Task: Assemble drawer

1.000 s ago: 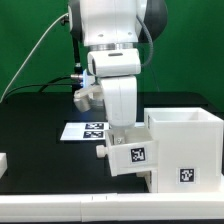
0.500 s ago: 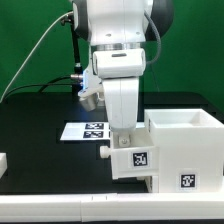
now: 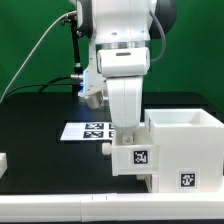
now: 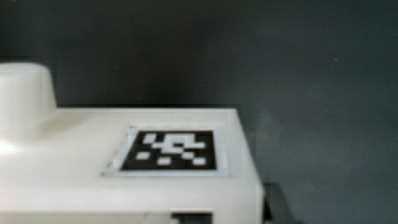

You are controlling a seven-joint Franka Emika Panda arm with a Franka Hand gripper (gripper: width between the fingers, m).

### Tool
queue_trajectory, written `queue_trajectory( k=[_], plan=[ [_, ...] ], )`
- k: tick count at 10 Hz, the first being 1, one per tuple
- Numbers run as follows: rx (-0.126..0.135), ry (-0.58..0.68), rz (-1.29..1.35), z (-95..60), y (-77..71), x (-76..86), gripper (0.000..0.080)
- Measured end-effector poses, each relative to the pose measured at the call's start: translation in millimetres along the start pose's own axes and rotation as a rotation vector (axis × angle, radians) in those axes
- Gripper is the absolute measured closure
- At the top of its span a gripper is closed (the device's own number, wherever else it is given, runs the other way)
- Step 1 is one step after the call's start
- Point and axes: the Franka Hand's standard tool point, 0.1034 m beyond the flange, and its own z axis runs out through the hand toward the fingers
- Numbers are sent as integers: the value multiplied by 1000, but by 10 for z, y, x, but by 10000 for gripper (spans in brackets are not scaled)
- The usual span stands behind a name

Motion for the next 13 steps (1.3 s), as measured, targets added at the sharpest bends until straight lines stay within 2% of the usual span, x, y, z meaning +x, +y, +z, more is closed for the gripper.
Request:
queue_trajectory(
  k=[1, 2, 4, 5, 6, 7, 9, 11, 13],
  plan=[
    [1, 0, 0, 6, -4, 1, 755],
    [2, -1, -1, -6, 1, 5, 561],
    [7, -26, -10, -205, 53, -5, 275],
    [15, -42, -17, -306, 80, -72, 275],
    [26, -53, -12, -387, 83, -183, 174],
    [28, -60, -27, -460, 123, -304, 174],
    [50, -53, -37, -329, 95, -565, 155],
    [67, -37, -36, -157, 34, -575, 151],
    [76, -20, -34, -53, -3, -468, 151]
  ],
)
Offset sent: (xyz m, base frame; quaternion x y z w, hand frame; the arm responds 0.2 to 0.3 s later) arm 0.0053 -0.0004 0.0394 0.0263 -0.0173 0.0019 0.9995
